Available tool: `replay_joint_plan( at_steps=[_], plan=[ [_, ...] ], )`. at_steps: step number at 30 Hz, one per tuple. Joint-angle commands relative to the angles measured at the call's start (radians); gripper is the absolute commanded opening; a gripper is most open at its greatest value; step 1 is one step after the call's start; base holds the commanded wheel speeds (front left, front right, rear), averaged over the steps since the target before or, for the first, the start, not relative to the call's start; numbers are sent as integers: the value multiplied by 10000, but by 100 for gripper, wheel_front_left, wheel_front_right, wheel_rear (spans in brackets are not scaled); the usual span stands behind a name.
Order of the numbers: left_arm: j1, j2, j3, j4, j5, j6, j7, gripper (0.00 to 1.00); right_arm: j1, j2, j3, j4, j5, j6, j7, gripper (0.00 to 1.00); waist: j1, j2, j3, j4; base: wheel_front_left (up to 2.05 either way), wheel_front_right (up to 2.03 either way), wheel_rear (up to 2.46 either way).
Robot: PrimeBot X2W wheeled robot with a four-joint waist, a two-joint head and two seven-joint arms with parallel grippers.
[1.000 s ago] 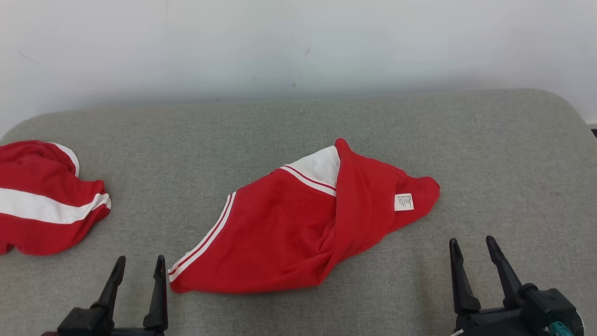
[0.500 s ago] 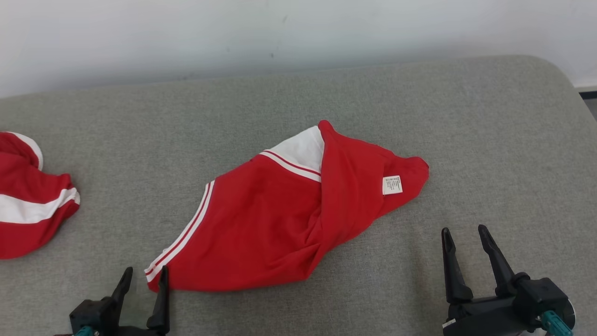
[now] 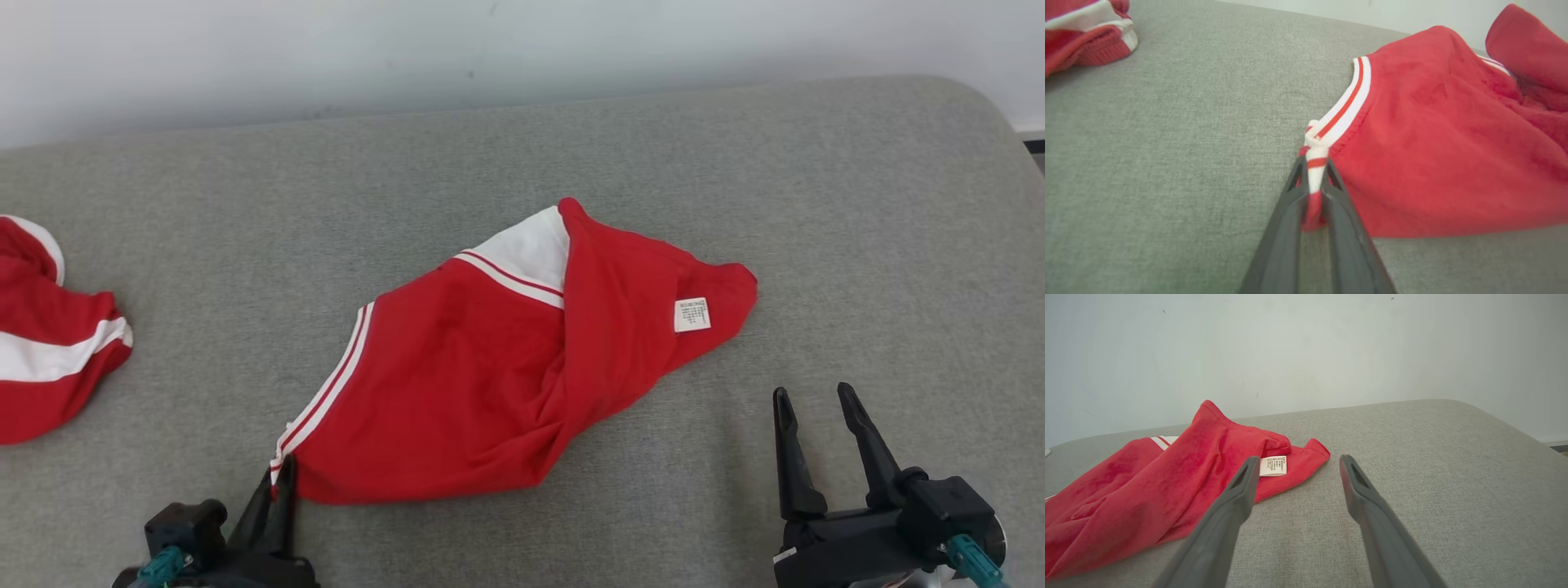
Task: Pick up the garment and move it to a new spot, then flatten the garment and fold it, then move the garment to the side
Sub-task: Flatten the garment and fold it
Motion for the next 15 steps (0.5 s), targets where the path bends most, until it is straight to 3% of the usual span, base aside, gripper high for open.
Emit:
replay_joint_plan(
  at_steps=[1,8,15],
  plan=[
    [-70,54,-17,-90,1,17,-8,0,-65,15,-11,1,-82,-22,-4,100,-2,-1,-26,118,0,0,0],
    [391,129,-476,-1542,135,17,-8,0,148,32,-53,146,125,-22,-3,100,-2,-1,-348,787,0,0,0],
    [1211,561,-1368,-3428,223,16,-5,0,304,50,-194,266,291,-22,-4,100,-2,-1,-618,1563,0,0,0]
  ],
)
